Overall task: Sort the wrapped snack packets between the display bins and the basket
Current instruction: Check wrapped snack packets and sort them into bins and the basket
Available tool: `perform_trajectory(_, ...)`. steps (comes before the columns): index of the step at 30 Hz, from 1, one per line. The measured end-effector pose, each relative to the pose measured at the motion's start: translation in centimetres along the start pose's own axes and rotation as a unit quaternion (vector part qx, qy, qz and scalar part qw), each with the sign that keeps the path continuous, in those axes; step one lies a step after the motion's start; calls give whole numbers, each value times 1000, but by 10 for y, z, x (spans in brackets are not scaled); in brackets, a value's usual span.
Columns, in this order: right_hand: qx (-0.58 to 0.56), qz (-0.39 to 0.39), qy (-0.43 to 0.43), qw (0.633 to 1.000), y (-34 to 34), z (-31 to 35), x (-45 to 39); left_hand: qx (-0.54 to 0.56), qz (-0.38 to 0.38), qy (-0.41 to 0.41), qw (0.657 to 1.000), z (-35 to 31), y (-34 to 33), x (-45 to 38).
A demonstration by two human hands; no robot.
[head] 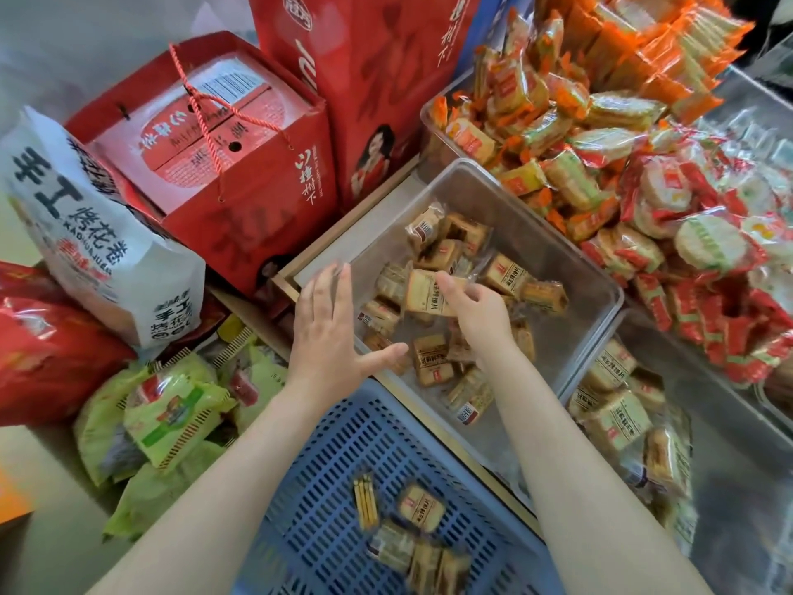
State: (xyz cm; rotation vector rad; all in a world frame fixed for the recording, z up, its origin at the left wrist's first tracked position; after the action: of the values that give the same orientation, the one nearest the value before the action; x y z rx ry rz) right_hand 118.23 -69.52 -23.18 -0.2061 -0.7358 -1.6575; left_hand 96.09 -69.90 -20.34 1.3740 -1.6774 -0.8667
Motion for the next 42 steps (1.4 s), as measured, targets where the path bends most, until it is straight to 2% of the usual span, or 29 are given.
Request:
perform_trajectory(4, 24, 32, -36, 999, -36, -3, -14, 4, 2, 3, 1000, -1, 1, -1)
perform_trajectory(7, -9, 22, -54, 998, -48, -10, -22, 18, 5, 8, 1000, -1, 1, 0)
perform_trajectory(14, 17, 43, -28, 999, -64, -17, -23, 33, -4, 7, 999, 0, 1, 0)
perform_trajectory(20, -21, 32, -24, 999, -52, -15, -12, 13, 23, 10, 1000, 0, -1, 0)
perform_trajectory(25, -76, 34, 7, 997, -19, -2, 44, -29, 48, 27, 998, -5, 7, 5)
perform_trajectory(27, -93, 25, 20, 995, -5, 0, 76, 4, 46, 17, 999, -15, 15, 22)
perform_trajectory(29, -127, 17, 32, 991, 6, 3, 110, 112, 40, 2, 993, -30, 27, 49)
perform_trajectory(31, -168, 11, 43, 985, 12, 4, 148, 257, 72, 23, 963, -46, 33, 78)
perform_trajectory(32, -190, 7, 46, 981, 13, 2, 166, 340, 110, 56, 932, -50, 30, 91)
perform_trajectory(34, -220, -1, 54, 974, 12, -3, 201, 497, 205, 128, 834, -63, 13, 118)
perform_trajectory(35, -221, -4, 55, 974, 11, -9, 216, 541, 235, 143, 795, -68, 6, 131)
perform_trajectory(36, -223, -8, 54, 973, 9, -15, 231, 560, 250, 142, 777, -72, 3, 142)
perform_trajectory(38, -243, -24, 43, 969, 12, -27, 259, 566, 275, 117, 768, -77, 2, 164)
perform_trajectory(42, -238, -63, 38, 969, 28, -55, 301, 577, 369, 95, 723, -98, -2, 215)
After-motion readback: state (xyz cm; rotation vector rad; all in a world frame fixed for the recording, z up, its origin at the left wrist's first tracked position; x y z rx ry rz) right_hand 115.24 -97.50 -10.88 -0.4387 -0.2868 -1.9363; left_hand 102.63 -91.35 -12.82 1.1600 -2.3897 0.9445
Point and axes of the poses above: each hand's wrist, its own x-axis away from the middle knuckle, its own y-axis out of the back of the hand, z = x × y, the point moved 10 cm from there along -x, towards the middle knuckle, and after that the axes turned 6 degrees about y, right-handed, at the moved point
